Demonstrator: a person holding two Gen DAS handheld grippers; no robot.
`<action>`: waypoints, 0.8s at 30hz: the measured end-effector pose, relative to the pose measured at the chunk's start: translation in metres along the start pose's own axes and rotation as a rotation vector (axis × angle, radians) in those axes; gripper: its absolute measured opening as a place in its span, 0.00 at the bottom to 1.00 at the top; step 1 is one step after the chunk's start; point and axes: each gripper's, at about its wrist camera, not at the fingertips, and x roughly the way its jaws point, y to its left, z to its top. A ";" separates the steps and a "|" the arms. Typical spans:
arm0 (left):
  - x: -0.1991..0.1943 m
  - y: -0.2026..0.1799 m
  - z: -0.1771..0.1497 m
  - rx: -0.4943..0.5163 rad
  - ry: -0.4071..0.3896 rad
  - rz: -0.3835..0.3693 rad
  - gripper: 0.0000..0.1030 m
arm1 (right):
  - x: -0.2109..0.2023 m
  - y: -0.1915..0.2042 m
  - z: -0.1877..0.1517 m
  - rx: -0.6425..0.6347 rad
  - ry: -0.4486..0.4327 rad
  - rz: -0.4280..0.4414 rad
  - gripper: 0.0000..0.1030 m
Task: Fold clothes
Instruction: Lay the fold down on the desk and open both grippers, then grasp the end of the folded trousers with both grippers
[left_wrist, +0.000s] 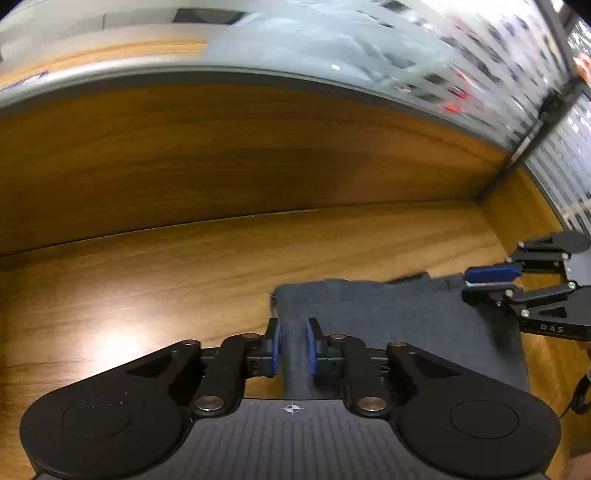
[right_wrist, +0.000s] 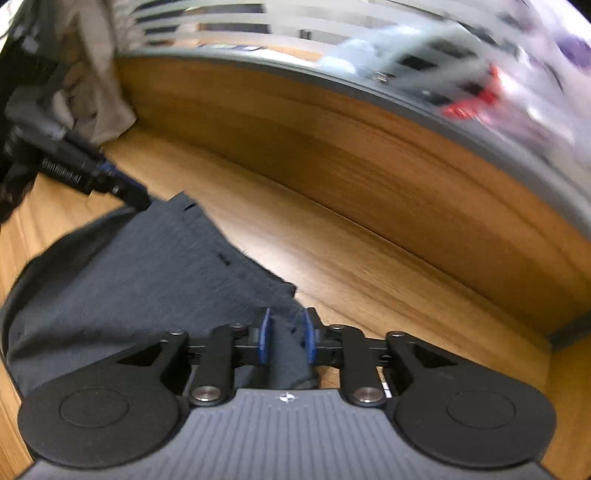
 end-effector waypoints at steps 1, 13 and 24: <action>-0.001 0.007 0.001 -0.033 -0.006 -0.011 0.29 | -0.001 -0.005 -0.001 0.037 -0.014 0.000 0.28; -0.077 0.024 -0.030 -0.134 -0.061 -0.053 0.29 | -0.078 -0.005 -0.016 0.270 -0.048 0.014 0.30; -0.122 -0.029 -0.119 0.093 0.012 -0.050 0.29 | -0.132 0.066 -0.086 0.306 0.000 0.009 0.28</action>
